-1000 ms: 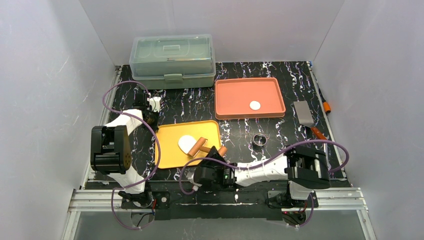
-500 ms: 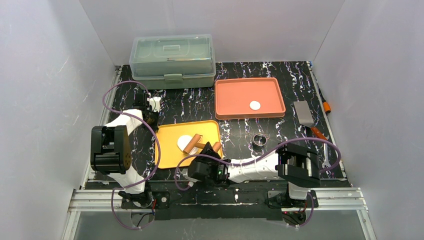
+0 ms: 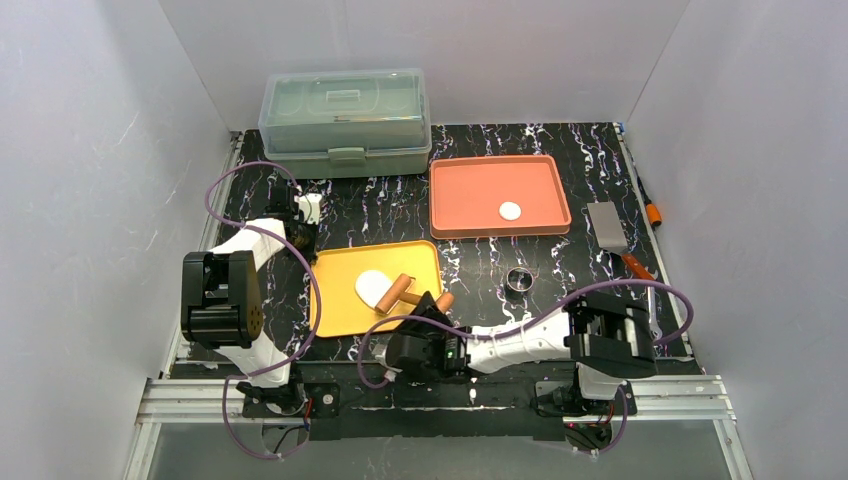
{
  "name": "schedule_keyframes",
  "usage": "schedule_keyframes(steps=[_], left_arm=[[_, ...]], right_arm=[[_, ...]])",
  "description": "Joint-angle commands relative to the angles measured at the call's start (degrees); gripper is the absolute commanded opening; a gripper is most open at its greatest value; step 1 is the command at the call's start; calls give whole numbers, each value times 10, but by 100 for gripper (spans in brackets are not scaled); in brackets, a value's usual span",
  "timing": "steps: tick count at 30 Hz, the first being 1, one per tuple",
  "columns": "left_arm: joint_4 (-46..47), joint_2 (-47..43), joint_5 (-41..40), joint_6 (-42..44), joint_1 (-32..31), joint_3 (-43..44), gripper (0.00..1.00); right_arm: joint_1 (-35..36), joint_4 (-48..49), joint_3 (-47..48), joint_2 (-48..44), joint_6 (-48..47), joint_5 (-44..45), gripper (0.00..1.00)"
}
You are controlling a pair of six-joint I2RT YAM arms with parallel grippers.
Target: Roll out the dumpling wrappers from the dough
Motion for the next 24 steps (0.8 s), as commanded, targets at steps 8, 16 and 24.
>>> schedule_keyframes(steps=[8, 16, 24], left_arm=[[-24, 11, 5, 9, -4, -18, 0], [-22, 15, 6, 9, -4, -16, 0], [-25, 9, 3, 9, -4, -18, 0]], right_arm=[[-27, -56, 20, 66, -61, -115, 1], [14, -138, -42, 5, 47, -110, 1], [-7, -76, -1, 44, -20, -107, 1]])
